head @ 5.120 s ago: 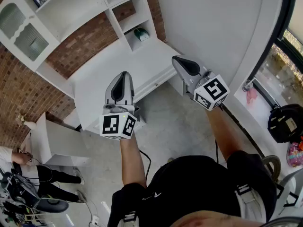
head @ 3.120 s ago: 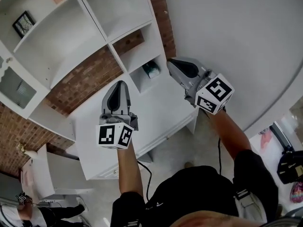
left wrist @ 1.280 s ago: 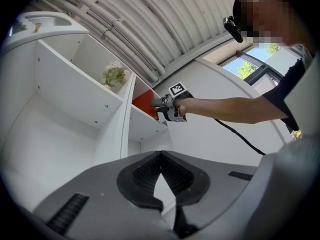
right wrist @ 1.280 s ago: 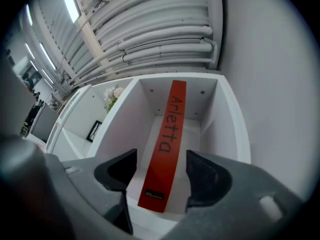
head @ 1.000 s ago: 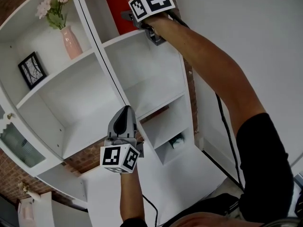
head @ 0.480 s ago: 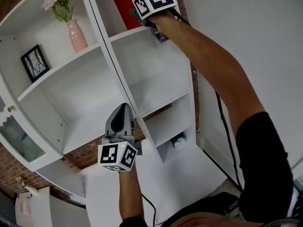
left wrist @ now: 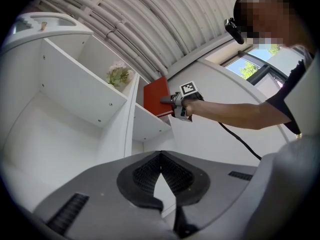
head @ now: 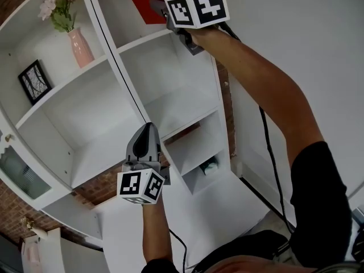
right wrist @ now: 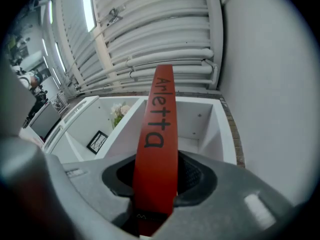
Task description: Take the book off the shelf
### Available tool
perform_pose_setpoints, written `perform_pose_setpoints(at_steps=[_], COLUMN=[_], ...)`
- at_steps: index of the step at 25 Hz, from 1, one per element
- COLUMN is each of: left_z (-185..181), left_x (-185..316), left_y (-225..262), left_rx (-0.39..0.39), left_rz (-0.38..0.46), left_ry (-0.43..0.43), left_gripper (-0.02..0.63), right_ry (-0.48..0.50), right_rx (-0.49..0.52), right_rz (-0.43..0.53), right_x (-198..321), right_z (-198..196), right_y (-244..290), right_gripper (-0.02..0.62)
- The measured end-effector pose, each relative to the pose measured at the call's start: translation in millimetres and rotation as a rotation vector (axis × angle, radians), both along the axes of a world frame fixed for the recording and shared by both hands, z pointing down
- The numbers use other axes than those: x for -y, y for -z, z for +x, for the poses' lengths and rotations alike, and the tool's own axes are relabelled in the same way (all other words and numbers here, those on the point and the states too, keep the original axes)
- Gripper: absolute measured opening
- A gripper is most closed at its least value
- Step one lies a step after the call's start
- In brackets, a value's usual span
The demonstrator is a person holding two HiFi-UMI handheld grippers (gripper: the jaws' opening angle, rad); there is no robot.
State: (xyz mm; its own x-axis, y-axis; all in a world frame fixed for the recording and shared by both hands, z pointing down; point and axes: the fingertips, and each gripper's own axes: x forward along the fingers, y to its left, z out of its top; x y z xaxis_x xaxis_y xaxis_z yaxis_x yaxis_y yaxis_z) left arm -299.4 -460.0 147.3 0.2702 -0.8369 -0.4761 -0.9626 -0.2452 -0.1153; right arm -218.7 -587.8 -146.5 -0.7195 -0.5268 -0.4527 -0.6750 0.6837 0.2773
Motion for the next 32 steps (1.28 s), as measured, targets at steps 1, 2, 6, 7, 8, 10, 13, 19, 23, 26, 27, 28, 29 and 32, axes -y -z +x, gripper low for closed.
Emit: perform_pose_setpoints(at_steps=[1, 2, 6, 7, 8, 10, 13, 19, 23, 26, 27, 28, 29, 32], left_z=[2.8, 5.3, 11.7, 12.7, 13.7, 16.4, 22.4, 32.6, 38.0, 43.5, 45.1, 46.4, 47.4, 48.5], left_x=[0.4, 0.6, -1.2, -2.1, -3.0, -5.3, -9.5, -15.2, -17.1, -20.5, -21.7, -23.0, -24.8, -31.2], left_y=[1.1, 2.4, 9.1, 11.3, 13.6, 17.7, 20.5, 13.6, 7.6, 4.0, 2.2, 0.4, -1.5, -8.6], left_rx=[0.003, 0.007, 0.019, 0.020, 0.022, 0.024, 0.032, 0.023, 0.019, 0.023, 0.025, 0.026, 0.026, 0.014], left_rz=[0.001, 0.003, 0.016, 0.021, 0.026, 0.036, 0.048, 0.045, 0.042, 0.032, 0.034, 0.036, 0.039, 0.043], left_ry=[-0.003, -0.005, -0.006, -0.005, -0.004, -0.004, -0.009, -0.022, -0.022, -0.004, -0.001, 0.002, 0.005, 0.014], left_gripper=[-0.002, -0.002, -0.002, -0.002, -0.002, -0.002, -0.002, -0.002, -0.002, -0.002, -0.002, -0.002, -0.002, -0.002], right_ry=[0.011, 0.022, 0.055, 0.064, 0.074, 0.095, 0.117, 0.166, 0.178, 0.195, 0.201, 0.206, 0.211, 0.219], right_rx=[0.011, 0.019, 0.029, 0.032, 0.037, 0.047, 0.066, 0.097, 0.088, 0.080, 0.077, 0.075, 0.073, 0.075], right_rz=[0.012, 0.023, 0.064, 0.070, 0.075, 0.088, 0.123, 0.093, 0.037, 0.000, -0.011, -0.021, -0.030, -0.061], right_x=[-6.6, -13.3, -38.5, -44.0, -49.5, -61.6, -83.8, -109.0, -111.3, -112.0, -112.8, -114.1, -115.9, -121.7], right_z=[8.6, 17.2, 48.8, 56.2, 63.6, 77.7, 98.8, 123.7, 125.9, 123.6, 122.9, 122.4, 122.1, 123.1], right_y=[-1.1, -3.2, -22.2, -28.2, -34.3, -47.2, -67.9, -131.1, -179.8, -214.6, -225.7, -236.3, -246.4, -273.4], right_gripper=[0.158, 0.158, 0.158, 0.158, 0.158, 0.158, 0.157, 0.156, 0.156, 0.156, 0.156, 0.156, 0.156, 0.156])
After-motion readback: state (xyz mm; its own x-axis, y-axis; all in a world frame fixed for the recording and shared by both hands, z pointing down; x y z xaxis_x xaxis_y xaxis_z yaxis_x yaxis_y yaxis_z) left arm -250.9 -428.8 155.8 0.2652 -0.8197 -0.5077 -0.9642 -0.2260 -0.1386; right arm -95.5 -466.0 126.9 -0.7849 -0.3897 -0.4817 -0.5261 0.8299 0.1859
